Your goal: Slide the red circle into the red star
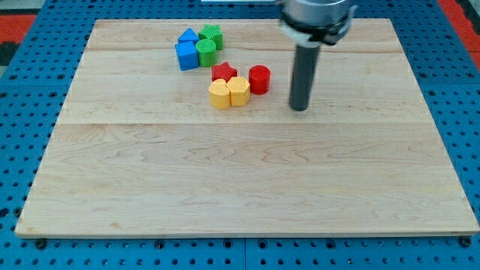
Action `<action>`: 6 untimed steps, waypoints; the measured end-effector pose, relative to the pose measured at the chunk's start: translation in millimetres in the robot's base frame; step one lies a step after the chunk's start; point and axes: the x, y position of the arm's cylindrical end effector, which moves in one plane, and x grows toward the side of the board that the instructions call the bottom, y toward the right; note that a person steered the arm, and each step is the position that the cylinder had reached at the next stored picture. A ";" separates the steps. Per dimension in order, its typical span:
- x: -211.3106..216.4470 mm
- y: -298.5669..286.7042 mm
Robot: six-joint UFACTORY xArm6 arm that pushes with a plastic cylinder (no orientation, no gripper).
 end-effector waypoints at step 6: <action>-58.9 -70.1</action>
